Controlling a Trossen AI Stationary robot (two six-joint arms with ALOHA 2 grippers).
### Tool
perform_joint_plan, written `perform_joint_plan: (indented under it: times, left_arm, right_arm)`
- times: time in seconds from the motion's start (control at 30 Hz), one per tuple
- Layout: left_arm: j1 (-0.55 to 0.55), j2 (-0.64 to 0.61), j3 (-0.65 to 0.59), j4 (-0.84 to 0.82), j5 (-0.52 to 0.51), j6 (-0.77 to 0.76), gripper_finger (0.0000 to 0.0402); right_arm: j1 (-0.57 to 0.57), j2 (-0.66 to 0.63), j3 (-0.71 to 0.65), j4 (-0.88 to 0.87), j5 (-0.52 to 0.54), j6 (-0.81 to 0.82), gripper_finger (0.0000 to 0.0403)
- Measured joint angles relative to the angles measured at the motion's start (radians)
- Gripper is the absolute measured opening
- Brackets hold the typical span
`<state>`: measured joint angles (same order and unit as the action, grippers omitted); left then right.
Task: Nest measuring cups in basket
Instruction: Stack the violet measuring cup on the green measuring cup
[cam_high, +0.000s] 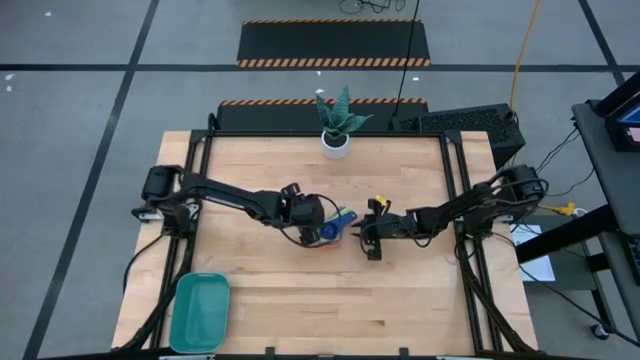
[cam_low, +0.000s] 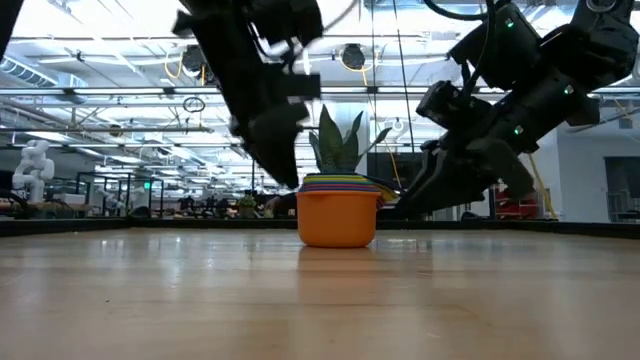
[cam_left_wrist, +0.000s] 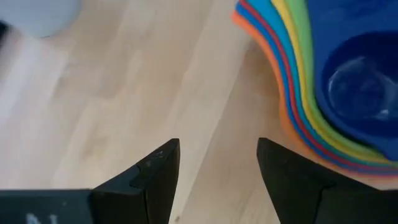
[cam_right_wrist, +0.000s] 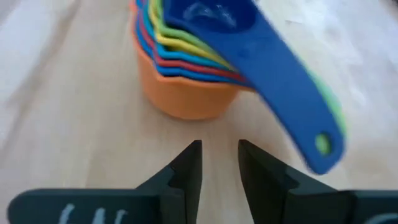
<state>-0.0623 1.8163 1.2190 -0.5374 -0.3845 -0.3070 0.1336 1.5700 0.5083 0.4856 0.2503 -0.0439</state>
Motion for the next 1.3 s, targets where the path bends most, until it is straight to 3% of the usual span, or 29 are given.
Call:
perform_joint_plan:
  times: [0.5,1.3]
  left_arm:
    - [-0.012,-0.037,0.0,0.017,-0.027,-0.013,0.0218]
    - [-0.018,-0.036,0.0,0.016,-0.027,-0.013,0.0218]
  right_arm:
    - [-0.113,-0.002,0.001,0.064,-0.021,-0.119,0.0021]
    - [-0.153,0.003,0.001,0.072,-0.124,-0.077,0.0018]
